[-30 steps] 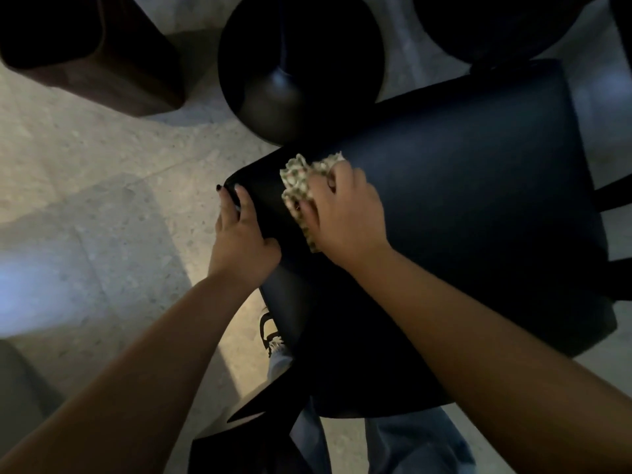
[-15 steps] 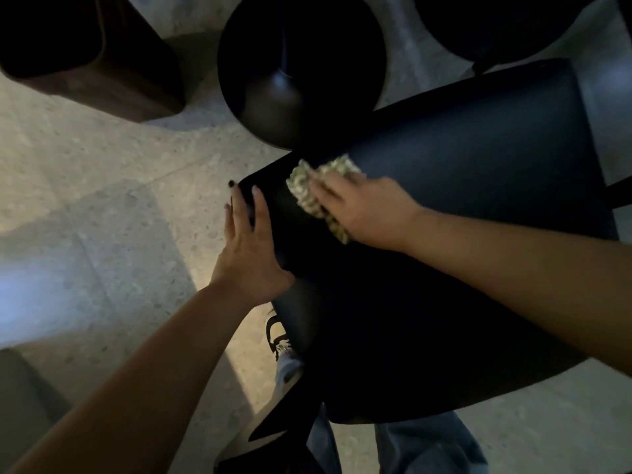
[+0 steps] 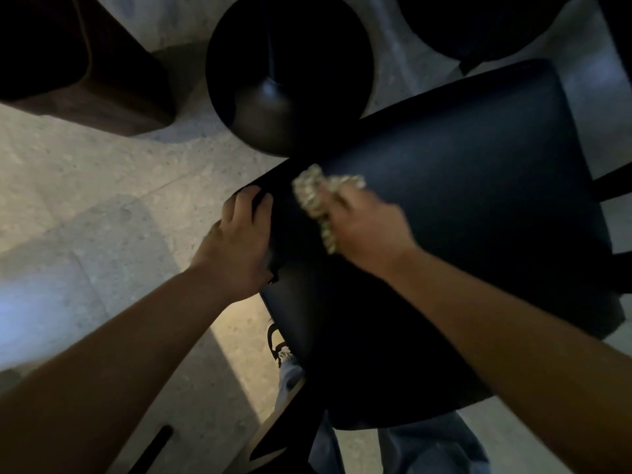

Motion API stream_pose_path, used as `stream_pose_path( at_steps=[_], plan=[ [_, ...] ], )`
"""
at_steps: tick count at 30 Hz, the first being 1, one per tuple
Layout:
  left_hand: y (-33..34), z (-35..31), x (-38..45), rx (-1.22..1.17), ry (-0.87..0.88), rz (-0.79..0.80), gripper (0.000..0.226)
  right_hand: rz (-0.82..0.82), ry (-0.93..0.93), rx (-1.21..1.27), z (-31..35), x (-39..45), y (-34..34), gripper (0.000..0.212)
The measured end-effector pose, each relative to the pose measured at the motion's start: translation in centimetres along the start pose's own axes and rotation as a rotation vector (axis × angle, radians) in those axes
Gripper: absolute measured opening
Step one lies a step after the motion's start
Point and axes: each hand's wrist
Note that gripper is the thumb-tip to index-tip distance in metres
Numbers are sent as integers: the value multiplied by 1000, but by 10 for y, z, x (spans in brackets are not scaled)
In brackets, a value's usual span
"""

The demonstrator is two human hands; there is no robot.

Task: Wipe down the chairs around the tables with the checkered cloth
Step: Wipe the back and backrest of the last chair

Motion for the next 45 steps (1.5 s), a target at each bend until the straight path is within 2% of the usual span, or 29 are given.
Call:
stream_pose_path(
  at_steps=[4, 7, 8, 9, 12, 14, 16, 19, 22, 24, 28, 31, 33, 38, 40, 42, 44, 45],
  plan=[
    [-5, -12, 12, 105, 107, 45, 124, -294, 407, -29, -79, -3, -45, 47],
    [-9, -21, 21, 195, 116, 87, 130, -461, 682, 7, -78, 4, -42, 45],
    [-9, -22, 23, 218, 115, 92, 132, -452, 683, 8, -62, 9, -33, 45],
    [-9, -21, 23, 234, 117, 97, 133, -426, 603, 32, -41, 12, -21, 44],
    [-8, -17, 22, 254, 153, 123, 131, -244, 154, 85, 20, 10, 13, 45],
    [-9, -15, 22, 254, 185, 141, 130, -105, 8, 56, 22, 7, 14, 53],
    [-14, -17, 25, 236, 205, 136, 134, -22, -36, 35, -4, 6, -2, 59],
    [-30, -28, 40, 221, 251, 77, 140, -151, 46, -83, -66, 2, -38, 62],
    [-49, -49, 66, 230, 309, 17, 145, -221, 349, -138, -139, -5, -76, 61],
    [-61, -63, 88, 220, 356, 1, 146, -341, 537, -103, -175, -10, -92, 52],
    [-71, -90, 120, 280, 387, 104, 143, -593, 854, -20, -177, 5, -81, 44],
    [-66, -94, 123, 299, 347, 130, 140, -644, 842, -18, -160, 15, -66, 46],
    [-65, -95, 122, 294, 329, 139, 139, -621, 788, -40, -161, 14, -70, 50],
    [-61, -100, 120, 321, 291, 136, 137, -395, 480, -65, -163, 3, -77, 49],
    [-61, -98, 121, 329, 308, 126, 136, -344, 433, -94, -177, 2, -87, 48],
    [-61, -97, 123, 336, 318, 130, 135, -418, 661, -83, -197, -1, -95, 46],
    [-61, -96, 122, 356, 332, 124, 133, -614, 1017, 7, -206, -6, -97, 38],
    [-62, -96, 122, 370, 347, 105, 133, -693, 1139, 33, -203, -7, -94, 36]
  ],
)
Point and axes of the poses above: each hand's wrist, its own x-axis towards the middle knuckle, its own y-axis out of the palm, z = x × y, and after that the axes turned 11 degrees about x, right-handed
